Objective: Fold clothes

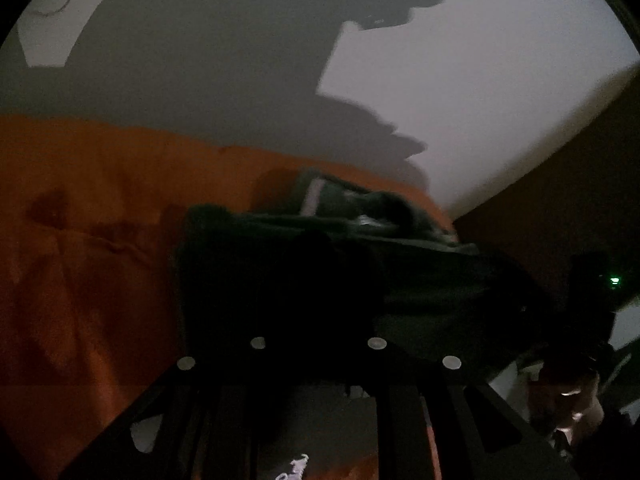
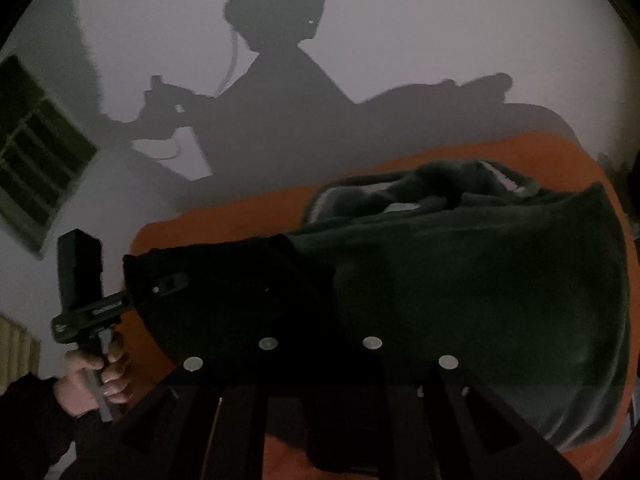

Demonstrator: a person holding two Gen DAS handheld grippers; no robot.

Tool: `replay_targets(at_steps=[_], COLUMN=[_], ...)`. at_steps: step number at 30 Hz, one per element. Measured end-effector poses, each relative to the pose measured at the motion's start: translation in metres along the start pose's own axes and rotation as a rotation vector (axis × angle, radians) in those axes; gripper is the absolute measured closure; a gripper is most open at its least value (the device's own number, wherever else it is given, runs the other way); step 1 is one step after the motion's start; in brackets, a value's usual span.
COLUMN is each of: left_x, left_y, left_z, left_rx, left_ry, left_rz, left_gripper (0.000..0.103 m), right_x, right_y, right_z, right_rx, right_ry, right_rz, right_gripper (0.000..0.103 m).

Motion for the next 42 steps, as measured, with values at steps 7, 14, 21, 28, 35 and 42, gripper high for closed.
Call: replay_targets(at_steps=[7, 14, 21, 28, 35, 42], left_x=[-0.051, -0.024, -0.004, -0.056, -0.025, 0.025], left_y=[0.045, 0.112, 0.051, 0.044, 0.097, 0.013], left_z=[-0.038, -0.056, 0.0, 0.056, 0.058, 0.14], left_rx=[0.131, 0.248, 0.061, -0.078, -0.03, -0.202], left_ry=[0.086, 0.037, -0.057, 0.025, -0.029, -0.037], left_rz=[-0.197, -0.447, -0.261, -0.364, -0.508, -0.236], left_gripper=[0.067, 0.06, 0.06, 0.06, 0.06, 0.059], right_x=[-0.045, -0.086, -0.01, -0.028, -0.023, 0.035], right_y=[-0.047, -0.077, -0.087, -0.046, -0.114, -0.047], right_z=[-0.047, -0.049, -0.048, 0.061, 0.068, 0.098], right_rx=[-0.122, -0.074, -0.018, 0.108, 0.032, 0.064], right_ry=[-0.048, 0.024, -0.22, -0.085, -0.108, -0.195], right_rz=[0.1, 0.343, 0.404, 0.201, 0.462, 0.296], right_gripper=[0.101, 0.052, 0.044, 0.103, 0.103, 0.103])
Point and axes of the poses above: each gripper's, at about its wrist camera, not at the fingertips, and x roughly against the way its jaws point, y to its left, z to its underside, the point moved 8 cm from there along -x, roughly the way its jaws point, and after that the axes turned 7 degrees about -y, right-handed, at the moved point
